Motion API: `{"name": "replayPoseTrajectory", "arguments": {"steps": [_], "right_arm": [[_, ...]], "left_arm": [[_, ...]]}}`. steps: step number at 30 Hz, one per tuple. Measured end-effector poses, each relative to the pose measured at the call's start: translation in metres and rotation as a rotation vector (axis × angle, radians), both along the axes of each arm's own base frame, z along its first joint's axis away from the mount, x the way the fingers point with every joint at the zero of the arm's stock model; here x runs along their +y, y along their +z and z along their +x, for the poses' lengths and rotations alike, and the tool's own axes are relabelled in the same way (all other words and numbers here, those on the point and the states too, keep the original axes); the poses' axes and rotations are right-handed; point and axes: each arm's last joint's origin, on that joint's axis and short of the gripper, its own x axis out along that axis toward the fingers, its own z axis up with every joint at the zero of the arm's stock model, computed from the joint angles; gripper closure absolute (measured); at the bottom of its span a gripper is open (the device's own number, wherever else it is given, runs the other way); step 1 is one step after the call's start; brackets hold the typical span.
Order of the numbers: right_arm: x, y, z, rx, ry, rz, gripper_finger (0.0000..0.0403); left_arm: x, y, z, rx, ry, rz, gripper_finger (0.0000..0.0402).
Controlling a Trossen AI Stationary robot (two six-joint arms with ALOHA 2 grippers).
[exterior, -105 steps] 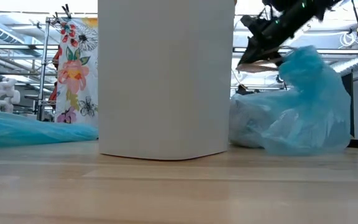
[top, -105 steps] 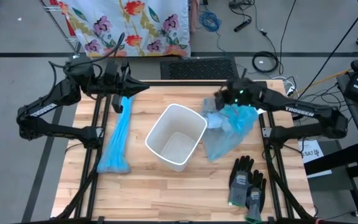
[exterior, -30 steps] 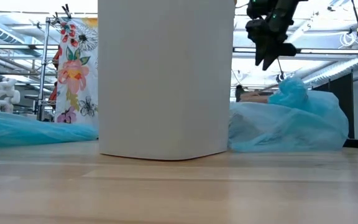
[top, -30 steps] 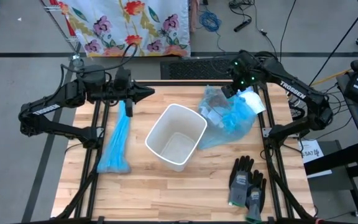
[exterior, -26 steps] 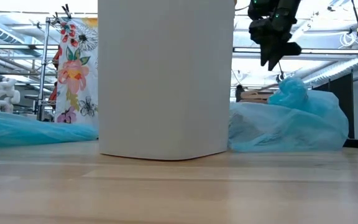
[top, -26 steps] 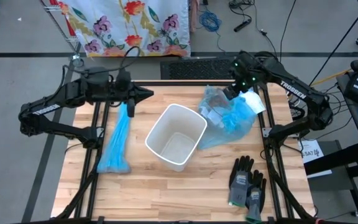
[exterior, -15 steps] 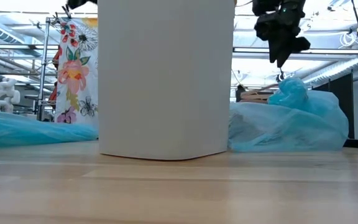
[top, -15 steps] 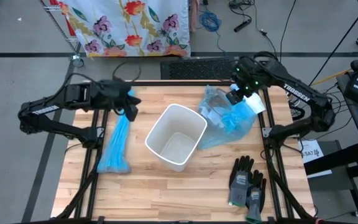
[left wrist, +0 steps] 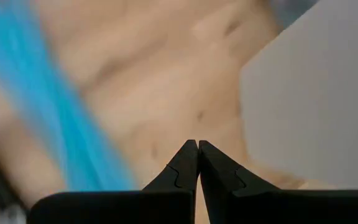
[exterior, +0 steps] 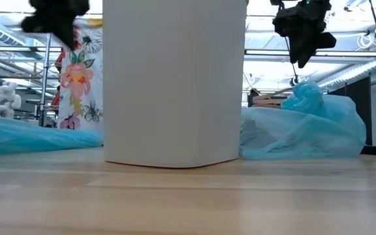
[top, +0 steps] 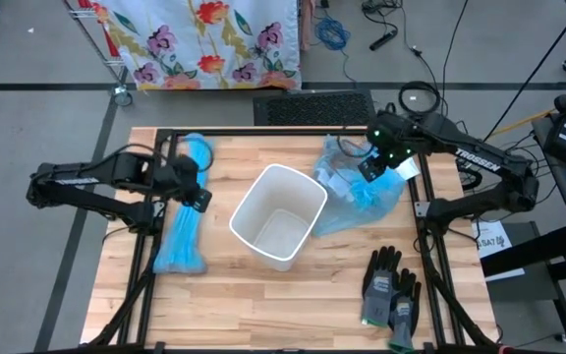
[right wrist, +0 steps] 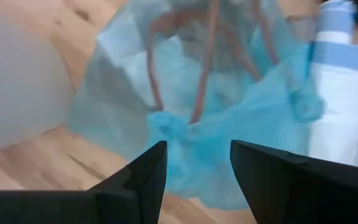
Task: Place trash/remove bag and relplace
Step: Insert the new blue trash bag into the white trash bin
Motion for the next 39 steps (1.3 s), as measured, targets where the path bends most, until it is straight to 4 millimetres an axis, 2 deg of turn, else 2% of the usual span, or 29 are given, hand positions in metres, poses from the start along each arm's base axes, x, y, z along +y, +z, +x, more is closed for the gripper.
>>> {"name": "replayPoseTrajectory", "arguments": {"steps": [3, 7, 11, 14, 18, 26, 29, 31, 35, 39], "right_arm": [[0.008, -0.004, 0.004, 0.005, 0.020, 0.013, 0.0234], [0.015, -0.010, 0.013, -0.030, 0.034, 0.005, 0.0234], [0.019, -0.018, 0.022, -0.076, 0.064, -0.013, 0.0234], [0.020, -0.024, 0.026, -0.090, 0.075, -0.017, 0.0234], [0.021, -0.033, 0.028, -0.089, 0.083, -0.016, 0.0234], [0.022, -0.042, 0.027, -0.064, 0.062, 0.002, 0.0234], [0.021, -0.044, 0.027, -0.069, 0.062, 0.000, 0.0234], [0.021, -0.045, 0.027, -0.066, 0.062, 0.001, 0.0234], [0.021, -0.045, 0.028, -0.074, 0.061, -0.002, 0.0234], [0.021, -0.045, 0.028, -0.075, 0.059, -0.001, 0.0234]], "left_arm": [[-0.003, -0.019, -0.011, 0.117, 0.123, -0.133, 0.0385], [-0.006, -0.049, -0.016, 0.235, 0.208, -0.182, 0.0385], [-0.010, -0.075, -0.009, 0.227, 0.184, -0.238, 0.0381], [-0.012, -0.086, -0.001, 0.175, 0.158, -0.296, 0.0366], [-0.013, -0.089, 0.000, 0.188, 0.148, -0.325, 0.0327], [-0.013, -0.091, 0.002, 0.198, 0.162, -0.334, 0.0218], [-0.011, -0.090, 0.001, 0.194, 0.154, -0.267, 0.0188], [-0.009, -0.090, 0.001, 0.188, 0.191, -0.195, 0.0177], [-0.008, -0.091, 0.001, 0.195, 0.197, -0.175, 0.0174], [-0.009, -0.097, -0.001, 0.310, 0.226, -0.189, 0.0174]]}}
